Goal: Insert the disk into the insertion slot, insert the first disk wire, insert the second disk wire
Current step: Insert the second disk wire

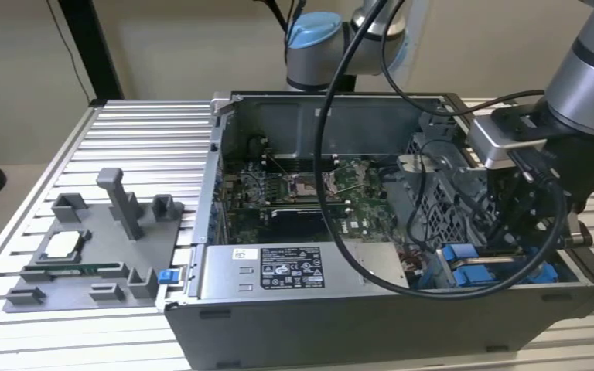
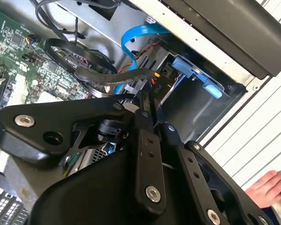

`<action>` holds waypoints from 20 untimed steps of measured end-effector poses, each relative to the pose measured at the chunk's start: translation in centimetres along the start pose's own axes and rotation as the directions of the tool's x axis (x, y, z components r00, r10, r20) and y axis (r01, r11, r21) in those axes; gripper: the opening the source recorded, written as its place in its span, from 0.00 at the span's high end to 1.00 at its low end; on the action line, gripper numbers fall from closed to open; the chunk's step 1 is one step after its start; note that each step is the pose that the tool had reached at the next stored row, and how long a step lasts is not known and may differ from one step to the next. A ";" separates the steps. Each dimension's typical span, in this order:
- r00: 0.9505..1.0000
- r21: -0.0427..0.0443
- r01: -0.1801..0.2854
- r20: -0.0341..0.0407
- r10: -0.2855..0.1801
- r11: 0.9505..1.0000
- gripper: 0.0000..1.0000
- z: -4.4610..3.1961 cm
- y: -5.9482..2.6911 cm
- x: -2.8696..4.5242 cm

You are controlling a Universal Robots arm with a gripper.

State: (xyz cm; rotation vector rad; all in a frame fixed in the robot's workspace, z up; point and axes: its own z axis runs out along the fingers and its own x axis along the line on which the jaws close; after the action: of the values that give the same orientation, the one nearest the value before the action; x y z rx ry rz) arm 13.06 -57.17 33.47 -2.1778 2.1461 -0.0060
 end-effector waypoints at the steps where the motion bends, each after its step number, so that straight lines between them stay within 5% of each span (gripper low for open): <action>1: 1.000 0.000 0.000 0.001 0.000 1.000 1.00 0.14 0.01 0.00; 2: 1.000 0.000 0.000 0.002 0.000 1.000 1.00 0.29 0.02 0.01; 3: 1.000 0.000 0.000 0.003 0.000 1.000 0.00 0.40 0.03 0.00; 11: 1.000 0.000 0.000 0.005 0.000 1.000 0.00 0.25 0.01 0.01; 20: 1.000 0.000 0.000 0.007 0.000 1.000 0.00 -2.74 -0.17 -0.15</action>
State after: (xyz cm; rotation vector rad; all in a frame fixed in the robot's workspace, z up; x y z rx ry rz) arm 13.06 -57.18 36.22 -2.1737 2.1426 0.0019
